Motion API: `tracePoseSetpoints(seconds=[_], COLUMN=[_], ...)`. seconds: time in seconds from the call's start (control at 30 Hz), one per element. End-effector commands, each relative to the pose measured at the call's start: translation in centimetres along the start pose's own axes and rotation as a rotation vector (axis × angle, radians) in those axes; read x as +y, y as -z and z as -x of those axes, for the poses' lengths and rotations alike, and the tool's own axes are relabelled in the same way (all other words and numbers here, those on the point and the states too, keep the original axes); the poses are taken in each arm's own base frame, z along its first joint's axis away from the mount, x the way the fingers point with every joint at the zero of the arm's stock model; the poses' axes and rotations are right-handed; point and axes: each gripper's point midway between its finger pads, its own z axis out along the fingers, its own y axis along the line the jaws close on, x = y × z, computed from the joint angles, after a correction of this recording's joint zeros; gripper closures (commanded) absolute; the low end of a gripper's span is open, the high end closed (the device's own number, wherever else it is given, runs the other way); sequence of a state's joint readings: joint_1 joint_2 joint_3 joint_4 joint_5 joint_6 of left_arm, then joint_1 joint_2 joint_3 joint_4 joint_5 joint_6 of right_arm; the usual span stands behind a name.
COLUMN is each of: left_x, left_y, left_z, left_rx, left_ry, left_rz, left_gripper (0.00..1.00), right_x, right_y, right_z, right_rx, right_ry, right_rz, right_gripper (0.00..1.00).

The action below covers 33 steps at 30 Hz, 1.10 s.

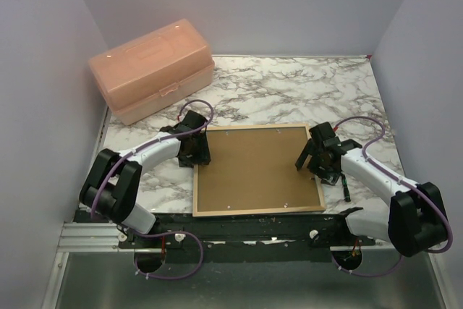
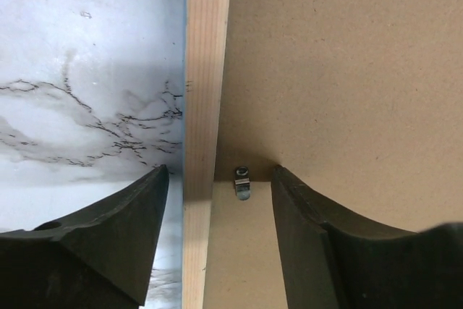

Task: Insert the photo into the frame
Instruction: Install the photo frame at the center of the board.

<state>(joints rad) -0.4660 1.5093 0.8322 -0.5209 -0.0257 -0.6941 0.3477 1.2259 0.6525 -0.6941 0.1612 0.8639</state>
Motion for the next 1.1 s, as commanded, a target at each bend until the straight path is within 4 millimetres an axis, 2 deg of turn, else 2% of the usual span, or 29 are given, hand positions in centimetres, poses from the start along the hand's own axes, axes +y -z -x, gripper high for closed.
tracePoseSetpoints(seconds=[0.0, 0.13, 0.2, 0.33, 0.37, 0.43, 0.73, 0.77, 0.8, 0.87, 0.93, 1.03, 1.07], left_x=[0.5, 0.6, 0.7, 0.8, 0.8, 0.8, 0.2, 0.0, -0.3, -0.7, -0.9, -0.9, -0.8], left_y=[-0.7, -1.4, -1.8, -2.2, -2.1, -1.9, 0.3, 0.8, 1.3, 2.1, 2.8, 3.4, 3.5], left_z=[0.9, 0.3, -0.1, -0.8, -0.9, -1.0, -0.2, 0.0, 0.2, 0.4, 0.4, -0.4, -0.7], left_rx=[-0.030, -0.002, 0.015, 0.032, 0.033, 0.032, -0.027, -0.038, -0.045, -0.059, -0.066, -0.059, -0.056], left_ry=[0.007, -0.004, -0.007, -0.014, -0.016, -0.020, -0.042, -0.041, -0.038, -0.034, -0.031, -0.028, -0.026], left_rz=[0.054, 0.078, 0.090, 0.111, 0.113, 0.112, 0.053, 0.041, 0.029, 0.005, -0.019, -0.050, -0.057], left_gripper=[0.42, 0.48, 0.55, 0.81, 0.89, 1.00, 1.00, 0.99, 0.91, 0.64, 0.46, 0.34, 0.33], right_x=[0.7, 1.0, 1.1, 1.3, 1.4, 1.5, 1.7, 1.7, 1.6, 1.4, 1.2, 1.2, 1.1], right_y=[-0.3, 0.0, 0.2, 0.3, 0.3, 0.3, 0.0, 0.0, 0.1, 0.3, 0.6, 1.0, 1.0], right_z=[-0.5, -0.3, -0.2, -0.3, -0.3, -0.5, -0.7, -0.7, -0.7, -0.6, -0.5, -0.3, -0.4], right_rx=[0.016, 0.006, 0.005, 0.011, 0.013, 0.017, 0.026, 0.025, 0.023, 0.016, 0.008, 0.003, 0.006], right_ry=[0.009, 0.007, 0.006, 0.009, 0.008, 0.009, 0.007, 0.006, 0.005, 0.004, 0.003, 0.000, -0.002], right_rz=[0.037, 0.057, 0.063, 0.074, 0.080, 0.088, 0.098, 0.098, 0.097, 0.091, 0.088, 0.090, 0.087], right_gripper=[0.00, 0.00, 0.00, 0.00, 0.00, 0.00, 0.00, 0.00, 0.00, 0.00, 0.00, 0.00, 0.00])
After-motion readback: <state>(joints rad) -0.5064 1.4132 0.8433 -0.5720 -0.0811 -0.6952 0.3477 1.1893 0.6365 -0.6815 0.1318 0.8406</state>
